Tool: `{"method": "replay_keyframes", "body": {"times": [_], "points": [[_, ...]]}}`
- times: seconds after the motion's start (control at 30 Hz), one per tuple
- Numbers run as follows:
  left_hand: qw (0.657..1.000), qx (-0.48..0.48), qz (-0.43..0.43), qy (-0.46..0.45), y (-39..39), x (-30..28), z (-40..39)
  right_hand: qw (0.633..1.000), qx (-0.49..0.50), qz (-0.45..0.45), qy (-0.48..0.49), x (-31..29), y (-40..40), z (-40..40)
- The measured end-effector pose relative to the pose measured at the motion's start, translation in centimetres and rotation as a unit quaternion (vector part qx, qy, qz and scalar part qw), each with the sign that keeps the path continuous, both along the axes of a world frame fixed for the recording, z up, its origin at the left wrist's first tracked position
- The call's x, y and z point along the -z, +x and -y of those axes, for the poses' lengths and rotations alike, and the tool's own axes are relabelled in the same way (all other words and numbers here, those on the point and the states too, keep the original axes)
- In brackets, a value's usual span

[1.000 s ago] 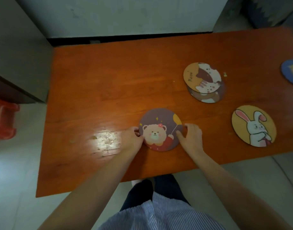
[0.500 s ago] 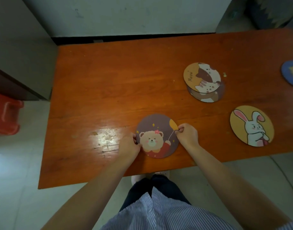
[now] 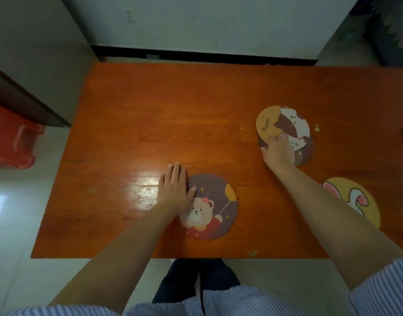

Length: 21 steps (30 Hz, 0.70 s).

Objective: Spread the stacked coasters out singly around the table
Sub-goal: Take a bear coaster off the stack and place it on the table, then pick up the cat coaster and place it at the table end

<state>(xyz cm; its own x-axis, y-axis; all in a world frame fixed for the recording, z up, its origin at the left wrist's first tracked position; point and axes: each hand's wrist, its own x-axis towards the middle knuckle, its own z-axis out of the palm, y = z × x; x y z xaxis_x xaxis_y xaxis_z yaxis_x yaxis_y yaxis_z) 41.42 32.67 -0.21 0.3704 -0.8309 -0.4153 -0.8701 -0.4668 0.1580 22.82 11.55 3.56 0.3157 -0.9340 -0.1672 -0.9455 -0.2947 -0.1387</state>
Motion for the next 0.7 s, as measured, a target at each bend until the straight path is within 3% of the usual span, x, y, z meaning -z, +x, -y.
{"method": "replay_keyframes", "body": {"times": [0.17, 0.3, 0.4, 0.47, 0.53, 0.57, 0.63, 0.67, 0.7], "points": [[1.0, 0.013, 0.015, -0.002, 0.5, 1.1, -0.2, 0.999, -0.016, -0.033, 0.033, 0.3, -0.8, 3.1], [1.0, 0.014, 0.026, -0.007, 0.4, 1.1, -0.3, 0.986, -0.123, -0.108, 0.017, 0.4, -0.9, 2.8], [1.0, -0.002, -0.006, -0.004, 0.8, -0.2, 0.3, 0.988, -0.142, -0.052, -0.026, -0.9, -0.4, 2.0], [0.989, -0.064, -0.108, -0.082, 1.4, -1.9, 0.7, 0.983, -0.18, 0.012, -0.035, -2.1, 0.7, -0.4], [0.945, -0.178, -0.204, -0.182, 1.9, -3.3, 0.5, 0.967, -0.235, 0.091, -0.022, -3.1, 2.0, -4.4], [0.907, -0.254, -0.268, -0.203, 2.0, -3.9, 0.1, 0.958, -0.261, 0.12, 0.004, -3.3, 2.5, -6.7], [0.776, -0.416, -0.435, -0.19, 1.9, -4.5, -0.9, 0.936, -0.312, 0.139, 0.079, -3.0, 3.5, -10.8], [0.726, -0.455, -0.487, -0.167, 1.9, -4.3, -1.6, 0.925, -0.332, 0.13, 0.132, -2.6, 4.0, -12.4], [0.719, -0.459, -0.504, -0.138, 1.8, -4.0, -2.2, 0.91, -0.353, 0.119, 0.184, -2.1, 4.2, -13.6]]}}
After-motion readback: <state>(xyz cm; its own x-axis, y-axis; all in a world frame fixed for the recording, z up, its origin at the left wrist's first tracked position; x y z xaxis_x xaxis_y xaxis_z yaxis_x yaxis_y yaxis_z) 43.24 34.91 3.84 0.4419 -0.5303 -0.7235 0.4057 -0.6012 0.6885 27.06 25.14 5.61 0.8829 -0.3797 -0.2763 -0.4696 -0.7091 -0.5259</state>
